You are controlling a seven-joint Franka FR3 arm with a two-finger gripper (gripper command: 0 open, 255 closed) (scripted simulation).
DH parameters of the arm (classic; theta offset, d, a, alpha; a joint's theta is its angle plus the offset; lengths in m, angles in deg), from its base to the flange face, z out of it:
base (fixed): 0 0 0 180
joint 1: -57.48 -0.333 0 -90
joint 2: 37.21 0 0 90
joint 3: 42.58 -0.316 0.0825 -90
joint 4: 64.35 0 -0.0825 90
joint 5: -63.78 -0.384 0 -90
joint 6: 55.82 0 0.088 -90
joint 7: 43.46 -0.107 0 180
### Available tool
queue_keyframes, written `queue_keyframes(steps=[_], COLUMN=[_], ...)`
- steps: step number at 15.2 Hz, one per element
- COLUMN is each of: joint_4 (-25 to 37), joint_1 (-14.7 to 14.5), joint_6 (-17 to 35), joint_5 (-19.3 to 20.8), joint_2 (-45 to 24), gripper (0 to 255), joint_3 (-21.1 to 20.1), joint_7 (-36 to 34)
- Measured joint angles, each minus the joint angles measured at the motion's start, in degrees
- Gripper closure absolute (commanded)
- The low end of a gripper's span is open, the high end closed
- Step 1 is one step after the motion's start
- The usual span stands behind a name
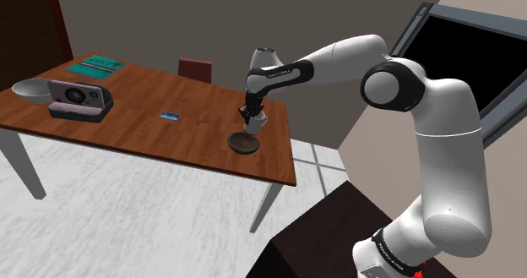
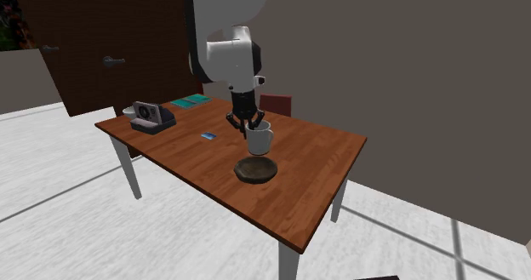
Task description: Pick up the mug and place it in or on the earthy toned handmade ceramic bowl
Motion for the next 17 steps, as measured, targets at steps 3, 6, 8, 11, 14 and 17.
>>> queue_keyframes(steps=[3,6,8,11,14,17], joint_4=[0.3,0.4,0.6,0.8,1.1,1.4], joint_1=[0.0,0.0,0.1,0.1,0.1,0.1], joint_6=[1.3,2.6,3.5,4.7,6.2,6.2], joint_5=[0.0,0.0,0.0,0.0,0.0,-0.1], joint_2=[-1.6,-3.0,-4.1,-5.6,-7.3,-7.7], gripper=[255,255,255,255,255,255], joint_3=[0.0,0.0,0.0,-0.1,-0.1,-0.1], joint_7=[-0.1,-0.2,-0.2,-0.3,-0.3,-0.4])
